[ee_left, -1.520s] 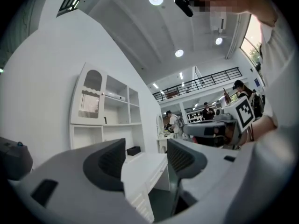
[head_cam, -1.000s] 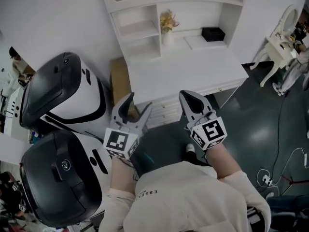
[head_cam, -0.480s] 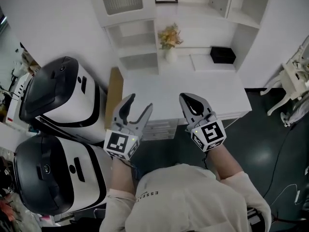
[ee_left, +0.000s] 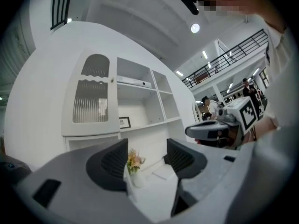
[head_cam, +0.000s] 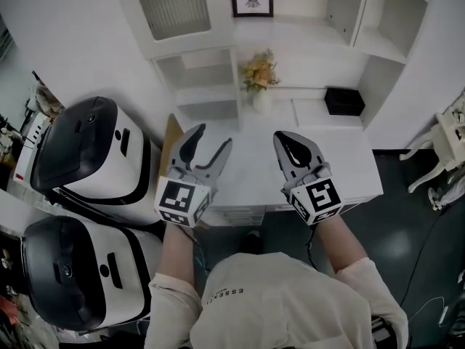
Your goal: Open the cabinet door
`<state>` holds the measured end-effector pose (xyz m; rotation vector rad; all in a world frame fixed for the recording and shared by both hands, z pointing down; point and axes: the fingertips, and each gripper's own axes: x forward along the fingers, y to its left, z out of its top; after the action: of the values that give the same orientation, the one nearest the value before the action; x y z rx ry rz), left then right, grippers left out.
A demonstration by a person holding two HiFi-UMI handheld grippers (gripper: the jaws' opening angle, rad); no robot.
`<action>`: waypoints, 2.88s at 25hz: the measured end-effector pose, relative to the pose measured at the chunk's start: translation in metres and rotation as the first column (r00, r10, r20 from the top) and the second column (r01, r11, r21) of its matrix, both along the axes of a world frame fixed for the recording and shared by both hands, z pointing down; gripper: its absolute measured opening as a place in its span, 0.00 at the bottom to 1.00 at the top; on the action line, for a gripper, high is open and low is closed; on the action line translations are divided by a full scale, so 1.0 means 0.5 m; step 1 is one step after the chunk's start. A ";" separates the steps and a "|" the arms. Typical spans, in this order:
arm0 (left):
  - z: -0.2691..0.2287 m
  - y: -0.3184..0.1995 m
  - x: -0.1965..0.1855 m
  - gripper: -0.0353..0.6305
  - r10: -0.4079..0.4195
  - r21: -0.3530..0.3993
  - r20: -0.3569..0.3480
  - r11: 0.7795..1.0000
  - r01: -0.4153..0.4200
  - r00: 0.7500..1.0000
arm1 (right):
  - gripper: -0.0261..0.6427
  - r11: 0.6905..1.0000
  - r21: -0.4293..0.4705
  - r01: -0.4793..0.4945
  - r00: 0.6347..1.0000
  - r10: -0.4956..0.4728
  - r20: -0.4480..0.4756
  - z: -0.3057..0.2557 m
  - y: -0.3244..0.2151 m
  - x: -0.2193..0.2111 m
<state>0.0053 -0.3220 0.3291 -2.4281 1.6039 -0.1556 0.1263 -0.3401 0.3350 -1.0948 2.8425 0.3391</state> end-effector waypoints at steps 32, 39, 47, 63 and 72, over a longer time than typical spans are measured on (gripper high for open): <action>-0.618 -0.497 -0.069 0.41 -0.120 0.302 0.203 0.952 0.054 0.972 | 0.06 0.994 0.096 -0.043 0.999 0.041 0.021 -0.157 -0.326 -0.105; -0.683 -0.541 -0.075 0.40 -0.172 0.330 0.235 0.940 0.088 0.957 | 0.06 0.991 0.118 -0.057 0.998 0.056 0.010 -0.178 -0.347 -0.102; -0.715 -0.561 -0.086 0.25 -0.249 0.372 0.251 0.917 0.145 0.935 | 0.06 0.993 0.097 -0.067 0.998 0.067 0.004 -0.155 -0.356 -0.094; -0.710 -0.517 -0.074 0.18 -0.190 0.346 0.335 0.936 0.066 0.923 | 0.06 0.995 0.058 -0.080 0.997 0.080 0.012 -0.133 -0.300 -0.071; -0.706 -0.463 -0.073 0.17 -0.149 0.330 0.318 0.943 0.038 0.936 | 0.06 0.996 0.034 -0.082 0.997 0.083 -0.002 -0.111 -0.242 -0.055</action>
<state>-0.0311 -0.5534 -0.0240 -1.9560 1.4597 -0.2898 0.0990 -0.4610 0.2794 -1.2087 2.7894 0.3933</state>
